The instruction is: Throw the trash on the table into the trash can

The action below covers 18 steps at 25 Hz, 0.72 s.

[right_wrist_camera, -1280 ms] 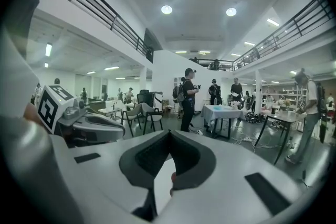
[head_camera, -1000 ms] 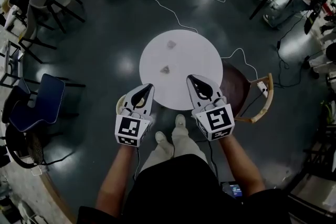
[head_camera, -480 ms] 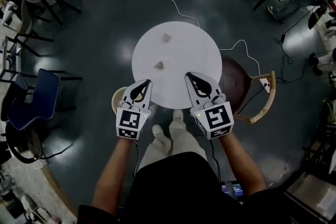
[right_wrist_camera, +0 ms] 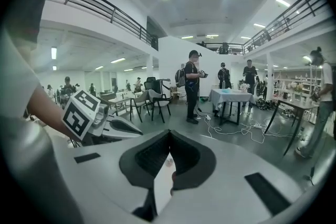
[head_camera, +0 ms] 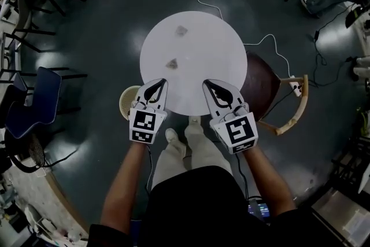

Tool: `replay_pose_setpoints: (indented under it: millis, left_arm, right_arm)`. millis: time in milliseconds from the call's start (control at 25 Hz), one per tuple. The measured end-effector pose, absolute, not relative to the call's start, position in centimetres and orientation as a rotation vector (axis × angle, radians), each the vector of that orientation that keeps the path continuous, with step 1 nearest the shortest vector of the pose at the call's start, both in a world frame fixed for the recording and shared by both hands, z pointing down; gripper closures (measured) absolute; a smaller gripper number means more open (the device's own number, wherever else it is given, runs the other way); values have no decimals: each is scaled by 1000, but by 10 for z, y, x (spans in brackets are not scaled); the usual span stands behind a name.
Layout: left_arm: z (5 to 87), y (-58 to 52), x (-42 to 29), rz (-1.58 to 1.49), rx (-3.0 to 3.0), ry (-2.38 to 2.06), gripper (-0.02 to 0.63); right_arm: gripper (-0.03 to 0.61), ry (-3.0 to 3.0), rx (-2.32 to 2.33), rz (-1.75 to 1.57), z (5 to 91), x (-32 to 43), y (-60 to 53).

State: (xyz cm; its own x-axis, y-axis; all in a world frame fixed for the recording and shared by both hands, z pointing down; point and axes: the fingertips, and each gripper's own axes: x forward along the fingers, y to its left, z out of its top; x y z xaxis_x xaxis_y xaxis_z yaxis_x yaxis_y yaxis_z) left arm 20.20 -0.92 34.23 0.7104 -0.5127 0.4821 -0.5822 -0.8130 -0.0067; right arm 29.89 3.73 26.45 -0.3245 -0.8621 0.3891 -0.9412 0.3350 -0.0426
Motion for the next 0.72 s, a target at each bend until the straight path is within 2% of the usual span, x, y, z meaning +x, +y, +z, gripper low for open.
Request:
replay_pose_setpoints:
  millis: [720]
  left_arm:
    - [444, -62, 224, 859, 2639, -920, 597]
  right_arm:
    - [561, -2264, 1547, 524, 355, 319, 12]
